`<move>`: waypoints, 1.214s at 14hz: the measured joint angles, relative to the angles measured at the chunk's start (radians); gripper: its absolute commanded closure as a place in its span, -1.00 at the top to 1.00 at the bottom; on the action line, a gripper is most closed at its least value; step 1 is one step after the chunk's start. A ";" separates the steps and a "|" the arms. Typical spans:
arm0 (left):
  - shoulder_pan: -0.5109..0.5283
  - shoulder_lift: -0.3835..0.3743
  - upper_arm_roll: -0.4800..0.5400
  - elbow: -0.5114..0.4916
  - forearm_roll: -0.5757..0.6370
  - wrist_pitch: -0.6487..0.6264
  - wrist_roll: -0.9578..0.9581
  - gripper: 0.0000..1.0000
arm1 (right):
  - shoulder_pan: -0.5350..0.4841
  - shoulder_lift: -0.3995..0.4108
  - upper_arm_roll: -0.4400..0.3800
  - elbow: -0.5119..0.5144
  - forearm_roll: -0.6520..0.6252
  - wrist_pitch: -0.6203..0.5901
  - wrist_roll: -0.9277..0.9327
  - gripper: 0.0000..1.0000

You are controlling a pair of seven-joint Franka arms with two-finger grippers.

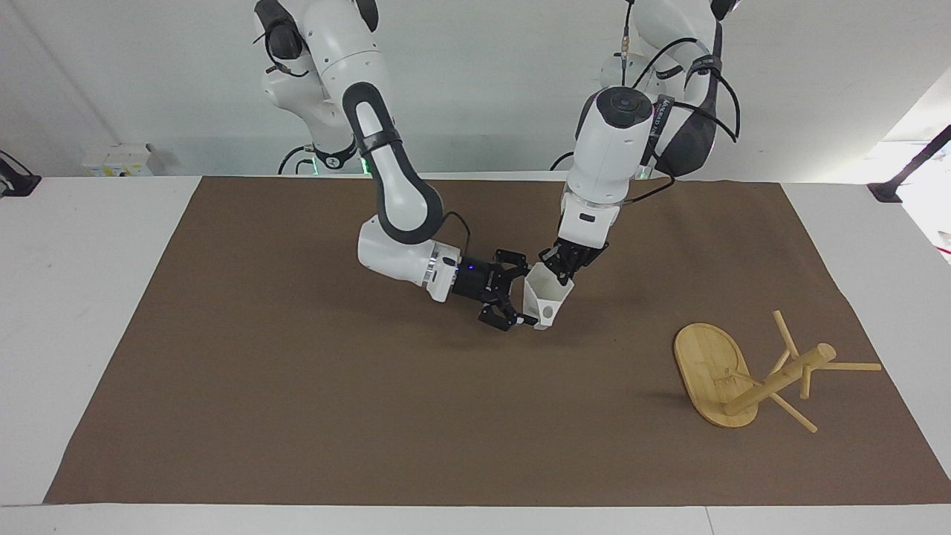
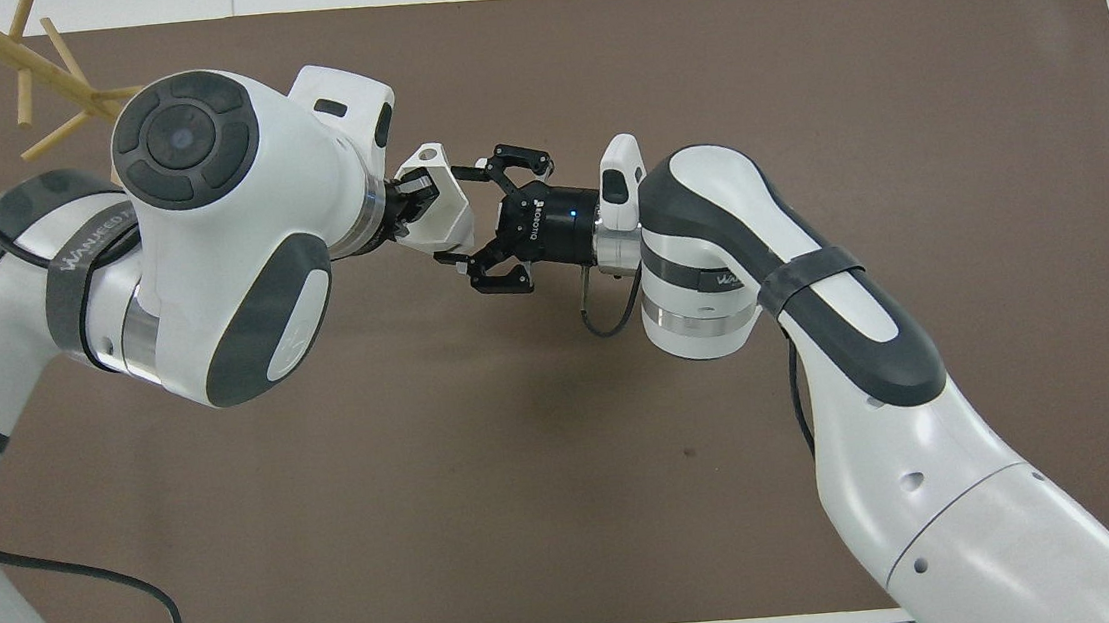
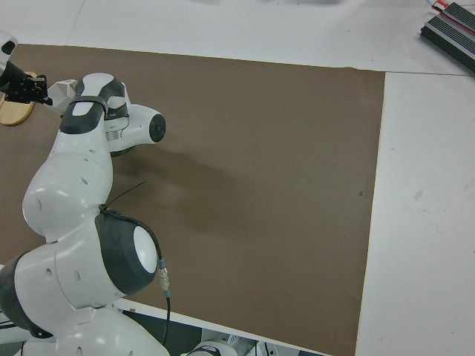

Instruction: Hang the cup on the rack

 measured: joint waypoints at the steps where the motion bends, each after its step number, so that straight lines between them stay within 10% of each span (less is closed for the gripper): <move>1: 0.000 0.000 0.003 -0.012 0.001 0.038 -0.029 -1.00 | -0.045 -0.002 -0.002 -0.008 -0.026 -0.036 0.000 0.98; 8: 0.079 -0.153 0.018 -0.374 0.003 0.671 -0.082 -1.00 | -0.462 -0.045 -0.017 -0.014 -0.562 -0.254 0.027 0.98; 14: 0.136 -0.282 0.017 -0.825 0.002 1.365 -0.161 -1.00 | -0.491 -0.258 -0.051 0.033 -1.211 -0.233 0.561 0.98; 17: 0.152 -0.290 0.016 -0.880 0.002 1.434 -0.193 -1.00 | -0.507 -0.345 -0.062 0.054 -1.412 -0.336 0.806 0.98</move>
